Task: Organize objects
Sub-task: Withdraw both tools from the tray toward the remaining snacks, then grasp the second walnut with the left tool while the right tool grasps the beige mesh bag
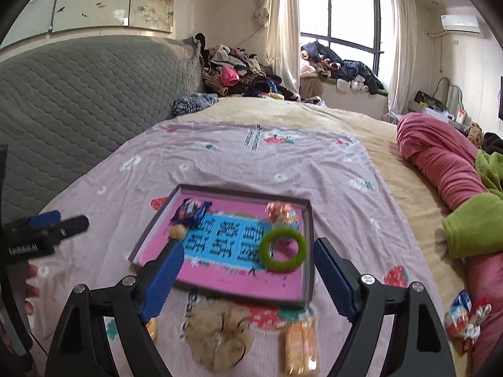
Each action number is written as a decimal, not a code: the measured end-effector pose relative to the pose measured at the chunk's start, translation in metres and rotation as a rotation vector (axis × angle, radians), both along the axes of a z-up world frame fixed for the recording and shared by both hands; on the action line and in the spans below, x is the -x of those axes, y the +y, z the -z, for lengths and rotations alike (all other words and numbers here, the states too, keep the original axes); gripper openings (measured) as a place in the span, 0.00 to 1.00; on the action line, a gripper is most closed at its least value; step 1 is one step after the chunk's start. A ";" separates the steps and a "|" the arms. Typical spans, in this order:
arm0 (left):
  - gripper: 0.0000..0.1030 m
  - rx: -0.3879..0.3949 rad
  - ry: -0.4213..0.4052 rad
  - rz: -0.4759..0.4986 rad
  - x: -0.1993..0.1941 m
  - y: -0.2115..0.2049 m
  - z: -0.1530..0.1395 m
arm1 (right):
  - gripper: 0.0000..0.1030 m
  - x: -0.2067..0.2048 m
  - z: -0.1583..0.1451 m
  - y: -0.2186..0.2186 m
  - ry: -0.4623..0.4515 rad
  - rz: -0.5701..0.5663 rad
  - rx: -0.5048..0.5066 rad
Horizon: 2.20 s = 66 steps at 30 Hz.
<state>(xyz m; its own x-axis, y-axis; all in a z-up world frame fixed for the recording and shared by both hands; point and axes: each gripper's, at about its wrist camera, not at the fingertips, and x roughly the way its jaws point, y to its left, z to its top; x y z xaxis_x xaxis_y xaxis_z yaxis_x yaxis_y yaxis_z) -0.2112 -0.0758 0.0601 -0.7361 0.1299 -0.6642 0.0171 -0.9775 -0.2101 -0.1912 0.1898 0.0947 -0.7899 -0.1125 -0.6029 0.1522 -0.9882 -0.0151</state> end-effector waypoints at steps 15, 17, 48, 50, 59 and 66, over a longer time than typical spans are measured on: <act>1.00 0.067 -0.006 -0.031 -0.067 -0.009 -0.019 | 0.82 -0.064 -0.020 -0.027 -0.010 -0.022 -0.063; 1.00 0.094 -0.011 -0.030 -0.072 -0.006 -0.017 | 0.82 -0.069 -0.019 -0.028 -0.015 -0.026 -0.068; 1.00 0.242 -0.142 0.043 -0.072 0.028 0.093 | 0.83 -0.060 0.081 -0.039 -0.183 -0.024 -0.183; 1.00 0.239 -0.146 0.046 -0.072 0.028 0.095 | 0.83 -0.060 0.084 -0.039 -0.188 -0.026 -0.179; 1.00 0.234 -0.153 0.055 -0.067 0.030 0.100 | 0.83 -0.054 0.096 -0.040 -0.214 -0.027 -0.185; 1.00 0.249 -0.168 0.054 -0.055 0.029 0.108 | 0.83 -0.042 0.101 -0.043 -0.220 -0.020 -0.200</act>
